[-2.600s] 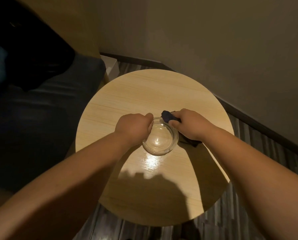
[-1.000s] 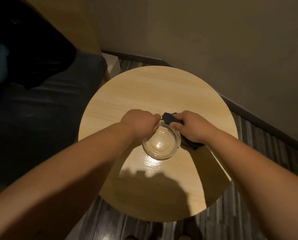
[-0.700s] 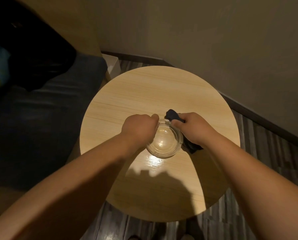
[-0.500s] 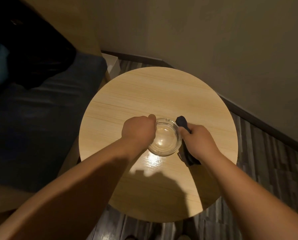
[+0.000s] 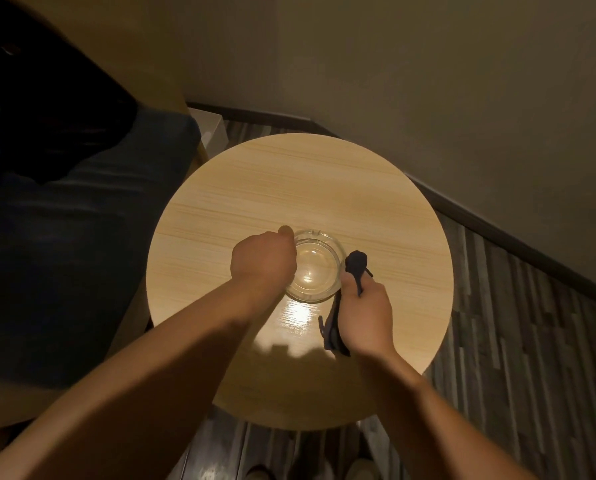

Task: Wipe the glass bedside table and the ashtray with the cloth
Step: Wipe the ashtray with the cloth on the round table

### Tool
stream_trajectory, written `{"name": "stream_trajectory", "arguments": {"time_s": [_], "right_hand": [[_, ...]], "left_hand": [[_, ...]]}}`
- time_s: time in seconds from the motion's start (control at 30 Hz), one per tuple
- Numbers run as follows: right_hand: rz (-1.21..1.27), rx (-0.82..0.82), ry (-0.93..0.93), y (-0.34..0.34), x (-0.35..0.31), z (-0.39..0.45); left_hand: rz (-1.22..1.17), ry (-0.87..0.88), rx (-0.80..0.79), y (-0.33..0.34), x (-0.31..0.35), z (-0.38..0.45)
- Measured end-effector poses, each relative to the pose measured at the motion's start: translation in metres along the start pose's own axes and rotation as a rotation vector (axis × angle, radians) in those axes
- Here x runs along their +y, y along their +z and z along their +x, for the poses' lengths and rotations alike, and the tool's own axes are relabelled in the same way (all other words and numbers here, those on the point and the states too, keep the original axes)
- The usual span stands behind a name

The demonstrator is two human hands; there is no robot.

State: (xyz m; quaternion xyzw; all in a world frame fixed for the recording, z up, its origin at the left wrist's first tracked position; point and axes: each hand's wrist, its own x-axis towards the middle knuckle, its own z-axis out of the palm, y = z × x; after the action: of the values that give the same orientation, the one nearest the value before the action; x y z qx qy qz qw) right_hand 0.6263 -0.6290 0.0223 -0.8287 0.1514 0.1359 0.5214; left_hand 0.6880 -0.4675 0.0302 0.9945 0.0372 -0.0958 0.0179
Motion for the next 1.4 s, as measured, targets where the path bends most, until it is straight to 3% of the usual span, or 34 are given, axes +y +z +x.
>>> {"name": "stream_trajectory", "arguments": {"time_s": [0.23, 0.33, 0.43, 0.53, 0.63, 0.77, 0.97, 1.2, 1.4], "right_hand": [[-0.054, -0.265, 0.051, -0.043, -0.008, -0.013], [-0.199, -0.361, -0.074, -0.071, -0.021, -0.001], [-0.448, -0.269, -0.274, -0.095, -0.028, 0.022], [-0.848, -0.088, -0.602, -0.106, -0.021, 0.041], [-1.066, -0.126, -0.730, -0.097, 0.014, 0.040], [-1.118, -0.187, -0.705, -0.083, 0.054, 0.018], [-1.069, -0.260, -0.635, -0.084, 0.051, 0.018], [-0.872, -0.230, -0.641, -0.080, 0.022, 0.025], [-0.840, -0.375, -0.657, -0.045, -0.010, 0.042]], "left_hand": [[0.018, 0.036, -0.011, 0.000, -0.005, 0.002], [0.027, 0.040, -0.015, 0.000, -0.004, 0.002], [0.028, 0.043, 0.000, -0.001, -0.003, 0.001], [0.033, 0.043, 0.016, 0.001, -0.004, 0.001], [0.039, 0.036, 0.003, 0.000, -0.003, 0.000], [0.066, 0.038, -0.007, -0.001, -0.002, 0.001], [0.027, 0.036, 0.010, 0.003, -0.005, -0.001], [-0.357, 0.116, -0.064, 0.008, -0.025, -0.018], [-0.524, 0.177, -0.051, 0.011, -0.046, -0.045]]}}
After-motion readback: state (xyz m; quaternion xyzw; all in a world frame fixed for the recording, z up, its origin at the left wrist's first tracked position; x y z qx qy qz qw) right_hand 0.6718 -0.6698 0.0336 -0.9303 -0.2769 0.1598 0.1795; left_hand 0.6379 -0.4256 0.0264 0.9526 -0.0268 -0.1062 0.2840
